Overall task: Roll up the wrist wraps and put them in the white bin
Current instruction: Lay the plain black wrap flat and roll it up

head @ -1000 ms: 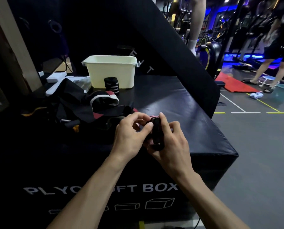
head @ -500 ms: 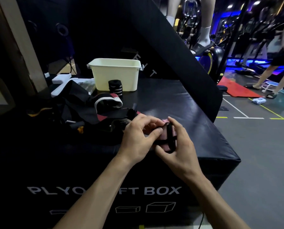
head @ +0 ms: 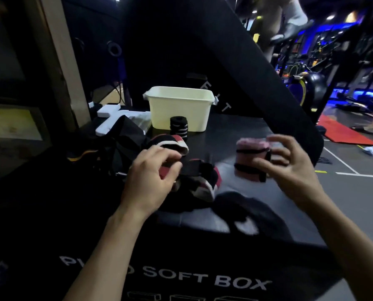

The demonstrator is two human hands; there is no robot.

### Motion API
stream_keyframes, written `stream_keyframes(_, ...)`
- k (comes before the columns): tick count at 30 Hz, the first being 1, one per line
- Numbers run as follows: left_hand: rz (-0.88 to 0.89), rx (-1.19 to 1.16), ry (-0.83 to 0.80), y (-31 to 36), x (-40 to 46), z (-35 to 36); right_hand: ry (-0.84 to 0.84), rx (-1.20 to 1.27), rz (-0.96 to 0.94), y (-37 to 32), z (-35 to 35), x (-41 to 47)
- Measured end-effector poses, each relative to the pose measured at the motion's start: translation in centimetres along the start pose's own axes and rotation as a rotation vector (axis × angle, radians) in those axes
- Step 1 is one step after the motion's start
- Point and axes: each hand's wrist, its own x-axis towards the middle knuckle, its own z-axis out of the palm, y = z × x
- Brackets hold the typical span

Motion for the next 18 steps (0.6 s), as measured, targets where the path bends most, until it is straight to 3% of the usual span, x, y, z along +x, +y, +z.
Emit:
stream_keyframes(4, -0.073, 0.133, -0.375, -2.3, 0.3, -0.7, -0.024, 0.052, 0.042, 0.7, 4.4, 7.6)
stream_keyframes(7, -0.092, 0.054, -0.477, -3.7, 0.8, -1.3, -0.079, -0.001, 0.083, 2.6, 8.6, 12.0)
stream_keyframes(18, -0.179, 0.044, -0.193, -5.5, 2.1, -2.0, -0.125, -0.188, 0.170, 6.6, 17.9, 18.2)
